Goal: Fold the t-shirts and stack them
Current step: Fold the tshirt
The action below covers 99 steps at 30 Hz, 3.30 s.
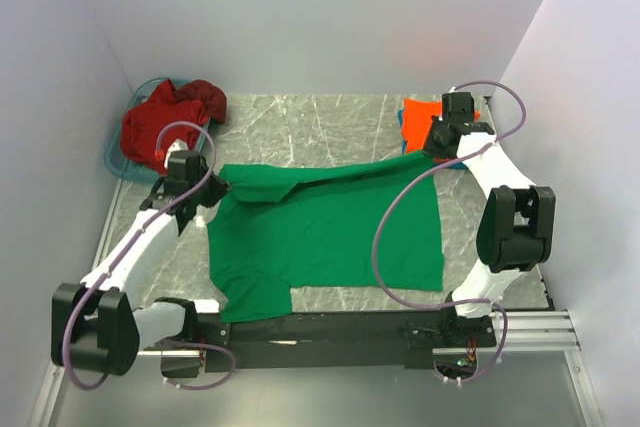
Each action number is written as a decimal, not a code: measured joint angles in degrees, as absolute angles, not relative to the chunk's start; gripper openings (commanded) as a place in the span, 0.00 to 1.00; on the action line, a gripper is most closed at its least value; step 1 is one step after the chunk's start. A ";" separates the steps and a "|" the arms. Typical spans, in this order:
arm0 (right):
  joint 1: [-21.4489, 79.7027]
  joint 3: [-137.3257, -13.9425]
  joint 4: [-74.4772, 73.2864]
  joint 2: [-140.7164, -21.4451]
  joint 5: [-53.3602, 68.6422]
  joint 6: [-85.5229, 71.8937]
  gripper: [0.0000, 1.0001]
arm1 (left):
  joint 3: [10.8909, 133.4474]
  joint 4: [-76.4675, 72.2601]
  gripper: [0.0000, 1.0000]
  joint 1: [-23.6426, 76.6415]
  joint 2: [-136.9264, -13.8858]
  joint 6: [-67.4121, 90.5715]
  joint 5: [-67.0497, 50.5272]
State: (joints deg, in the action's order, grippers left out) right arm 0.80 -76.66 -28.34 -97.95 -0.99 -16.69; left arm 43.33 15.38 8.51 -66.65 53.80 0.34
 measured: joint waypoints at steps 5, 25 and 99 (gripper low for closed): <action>0.80 -76.93 -28.47 -97.95 -1.02 -16.49 0.00 | 39.00 16.36 0.00 10.33 -63.42 55.81 0.56; 0.71 -69.30 -31.77 -95.00 -5.06 -16.99 0.76 | 33.17 15.07 0.00 10.98 -61.87 56.93 -0.14; 48.97 -83.77 -18.68 -114.78 5.30 -31.29 0.00 | 36.40 2.22 0.00 7.31 -76.84 54.72 -10.74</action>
State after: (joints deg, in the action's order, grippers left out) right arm 48.97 -83.77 -18.68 -114.78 5.30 -31.29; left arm 36.40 2.22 7.31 -76.84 54.72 -10.74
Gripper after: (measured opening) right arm 0.010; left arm 0.017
